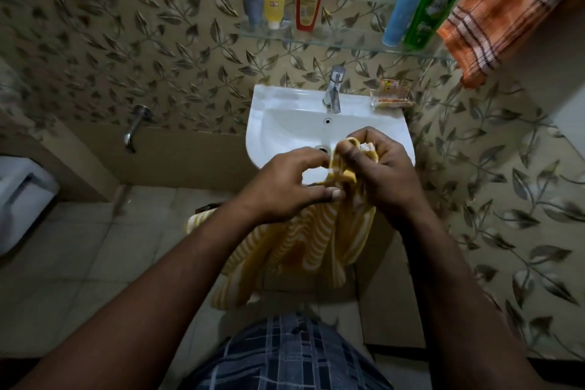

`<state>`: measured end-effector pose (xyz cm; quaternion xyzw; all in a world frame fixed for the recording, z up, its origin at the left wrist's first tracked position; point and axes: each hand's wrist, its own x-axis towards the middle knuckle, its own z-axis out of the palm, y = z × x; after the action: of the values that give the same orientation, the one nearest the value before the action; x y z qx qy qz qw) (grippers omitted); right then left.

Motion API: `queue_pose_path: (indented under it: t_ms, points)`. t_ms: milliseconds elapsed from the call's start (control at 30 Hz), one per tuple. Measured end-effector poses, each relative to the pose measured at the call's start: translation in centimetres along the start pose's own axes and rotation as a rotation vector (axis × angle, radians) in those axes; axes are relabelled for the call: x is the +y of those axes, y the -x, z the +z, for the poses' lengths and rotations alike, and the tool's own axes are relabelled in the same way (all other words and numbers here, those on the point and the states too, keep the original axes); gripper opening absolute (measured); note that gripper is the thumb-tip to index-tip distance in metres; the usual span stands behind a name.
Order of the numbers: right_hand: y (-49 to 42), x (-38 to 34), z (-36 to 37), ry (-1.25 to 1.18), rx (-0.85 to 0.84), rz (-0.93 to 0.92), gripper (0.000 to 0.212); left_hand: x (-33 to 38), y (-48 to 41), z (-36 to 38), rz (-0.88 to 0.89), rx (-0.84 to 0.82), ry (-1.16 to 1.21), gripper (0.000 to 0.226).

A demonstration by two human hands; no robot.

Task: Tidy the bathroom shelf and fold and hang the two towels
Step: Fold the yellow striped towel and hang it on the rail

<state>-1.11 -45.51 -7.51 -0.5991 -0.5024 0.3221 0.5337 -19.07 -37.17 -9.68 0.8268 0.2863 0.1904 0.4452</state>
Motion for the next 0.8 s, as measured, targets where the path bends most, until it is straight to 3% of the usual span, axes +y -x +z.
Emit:
queue_pose_path:
  t_ms: [100,200,267,333,400,467,533,600,700,800]
  points:
    - [-0.3,0.0,-1.0,0.096,0.181,-0.035,0.025,-0.3,0.3,0.5,-0.008,0.057,0.017,0.019]
    - [-0.6,0.1,-2.3,0.058,0.443,-0.017,0.022,-1.5,0.8,-0.2,-0.099,-0.152,-0.075,0.02]
    - [-0.7,0.1,-3.1,0.029,0.5,-0.034,0.017,-2.0,1.3,-0.1,-0.125,-0.21,-0.082,0.019]
    - [-0.6,0.1,-3.4,0.121,0.322,-0.034,0.005,-2.1,1.1,-0.3,-0.119,-0.005,-0.006,0.028]
    - [-0.4,0.0,-2.9,0.346,-0.003,0.032,0.03,-1.5,0.7,-0.6,-0.067,0.186,0.08,0.025]
    - [0.0,0.3,-1.3,0.521,-0.238,0.069,0.045,-0.5,0.0,-0.9,-0.01,0.234,0.114,0.022]
    - [0.1,0.9,-0.6,0.558,-0.257,-0.008,0.029,0.3,-0.2,-1.1,-0.009,0.181,0.151,0.026]
    - [-0.1,0.9,-1.4,0.465,-0.164,-0.066,0.009,0.2,0.0,-1.6,-0.092,0.012,0.214,0.028]
    - [-0.2,0.3,-3.2,0.155,0.032,-0.055,0.003,-1.3,1.0,-2.1,-0.202,-0.323,0.1,0.021]
    - [-0.1,-0.4,-3.6,-0.259,0.228,0.092,0.003,-2.8,1.9,-1.6,-0.251,-0.242,0.093,0.016]
